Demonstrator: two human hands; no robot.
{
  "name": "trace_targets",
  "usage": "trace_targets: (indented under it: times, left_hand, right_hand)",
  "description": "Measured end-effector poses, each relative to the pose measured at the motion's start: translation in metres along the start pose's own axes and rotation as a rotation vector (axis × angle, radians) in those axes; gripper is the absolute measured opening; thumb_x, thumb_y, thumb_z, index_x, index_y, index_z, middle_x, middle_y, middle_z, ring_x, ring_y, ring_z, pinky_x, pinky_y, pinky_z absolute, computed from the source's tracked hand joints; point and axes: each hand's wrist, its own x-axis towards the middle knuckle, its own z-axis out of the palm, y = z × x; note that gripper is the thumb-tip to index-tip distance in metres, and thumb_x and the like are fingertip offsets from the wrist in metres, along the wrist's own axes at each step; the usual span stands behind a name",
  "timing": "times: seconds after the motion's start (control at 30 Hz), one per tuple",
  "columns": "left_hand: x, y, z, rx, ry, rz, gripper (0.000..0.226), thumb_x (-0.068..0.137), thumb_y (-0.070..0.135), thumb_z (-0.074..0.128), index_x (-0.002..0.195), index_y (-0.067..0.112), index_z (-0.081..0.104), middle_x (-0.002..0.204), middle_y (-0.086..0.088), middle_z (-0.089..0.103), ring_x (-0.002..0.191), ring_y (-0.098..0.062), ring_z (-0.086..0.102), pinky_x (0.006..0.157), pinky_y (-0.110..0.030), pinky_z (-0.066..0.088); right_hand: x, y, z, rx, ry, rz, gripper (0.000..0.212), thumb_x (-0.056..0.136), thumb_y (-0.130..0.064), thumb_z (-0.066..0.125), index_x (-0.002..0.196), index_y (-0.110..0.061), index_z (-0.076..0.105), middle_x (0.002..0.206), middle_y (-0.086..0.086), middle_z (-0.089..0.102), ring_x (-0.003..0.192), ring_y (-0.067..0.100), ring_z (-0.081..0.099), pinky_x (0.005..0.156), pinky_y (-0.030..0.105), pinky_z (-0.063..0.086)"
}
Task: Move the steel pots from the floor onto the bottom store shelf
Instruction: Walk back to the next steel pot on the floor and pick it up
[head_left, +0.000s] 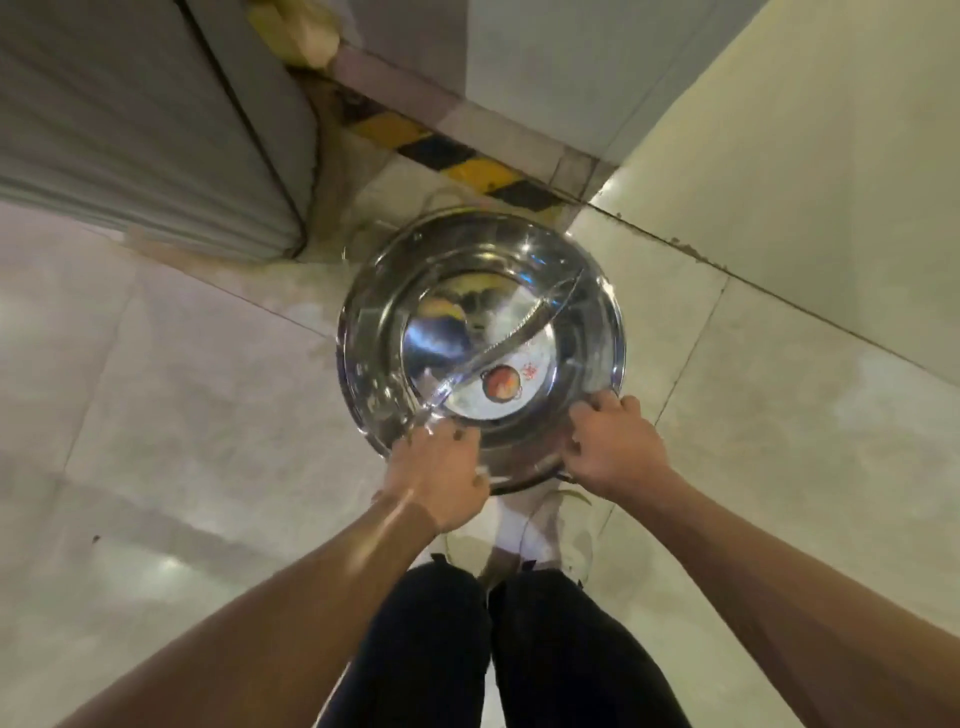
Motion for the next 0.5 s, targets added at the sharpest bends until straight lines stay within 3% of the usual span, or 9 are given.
trace_targets:
  times: [0.1, 0.17, 0.27, 0.33, 0.4, 0.5]
  left_hand:
    - [0.018, -0.016, -0.014, -0.203, 0.247, -0.194, 0.059, 0.086, 0.041, 0.055, 0.140, 0.021, 0.039, 0.144, -0.012, 0.040, 0.127, -0.038, 0.044, 0.100, -0.051, 0.043]
    - [0.034, -0.036, -0.022, -0.387, 0.375, -0.489, 0.076, 0.085, 0.045, 0.062, 0.146, 0.015, 0.027, 0.149, -0.015, 0.029, 0.128, -0.042, 0.039, 0.100, -0.055, 0.041]
    - [0.057, -0.059, -0.015, -0.886, 0.249, -0.950, 0.095, 0.076, 0.056, 0.073, 0.145, 0.009, 0.027, 0.138, -0.017, 0.039, 0.122, -0.042, 0.047, 0.095, -0.053, 0.047]
    - [0.061, -0.065, 0.004, -1.132, 0.195, -0.947, 0.092, 0.073, 0.052, 0.077, 0.142, 0.009, 0.033, 0.126, -0.015, 0.052, 0.112, -0.040, 0.057, 0.089, -0.050, 0.052]
    - [0.057, -0.069, 0.018, -1.216, 0.237, -0.887, 0.082, 0.072, 0.045, 0.078, 0.137, 0.011, 0.042, 0.119, -0.013, 0.061, 0.099, -0.036, 0.065, 0.083, -0.051, 0.058]
    - [0.038, -0.066, 0.012, -1.283, 0.231, -0.849, 0.066, 0.073, 0.039, 0.076, 0.130, 0.014, 0.051, 0.110, -0.010, 0.065, 0.085, -0.029, 0.066, 0.059, -0.038, 0.058]
  right_hand:
    - [-0.009, 0.019, 0.003, 0.083, 0.092, 0.135, 0.053, 0.087, -0.042, 0.055, 0.133, -0.016, 0.045, 0.136, 0.016, 0.044, 0.114, 0.040, 0.044, 0.091, 0.048, 0.046]
    - [0.000, 0.030, 0.002, 0.177, 0.169, 0.221, 0.066, 0.087, -0.045, 0.058, 0.143, -0.018, 0.035, 0.144, 0.021, 0.035, 0.123, 0.045, 0.039, 0.096, 0.053, 0.044]
    - [0.031, 0.042, -0.005, 0.382, 0.188, 0.189, 0.080, 0.086, -0.043, 0.063, 0.150, -0.021, 0.020, 0.147, 0.021, 0.033, 0.129, 0.045, 0.039, 0.102, 0.056, 0.043]
    - [0.053, 0.040, -0.010, 0.525, 0.190, 0.100, 0.077, 0.084, -0.035, 0.067, 0.146, -0.013, 0.025, 0.132, 0.022, 0.047, 0.115, 0.041, 0.052, 0.093, 0.056, 0.051]
    - [0.064, 0.034, -0.013, 0.570, 0.227, 0.090, 0.071, 0.084, -0.031, 0.067, 0.140, -0.007, 0.030, 0.120, 0.022, 0.054, 0.103, 0.040, 0.059, 0.084, 0.052, 0.055]
    - [0.054, 0.030, -0.023, 0.544, 0.255, 0.128, 0.066, 0.085, -0.033, 0.064, 0.138, -0.009, 0.032, 0.118, 0.020, 0.056, 0.099, 0.038, 0.061, 0.079, 0.049, 0.058]
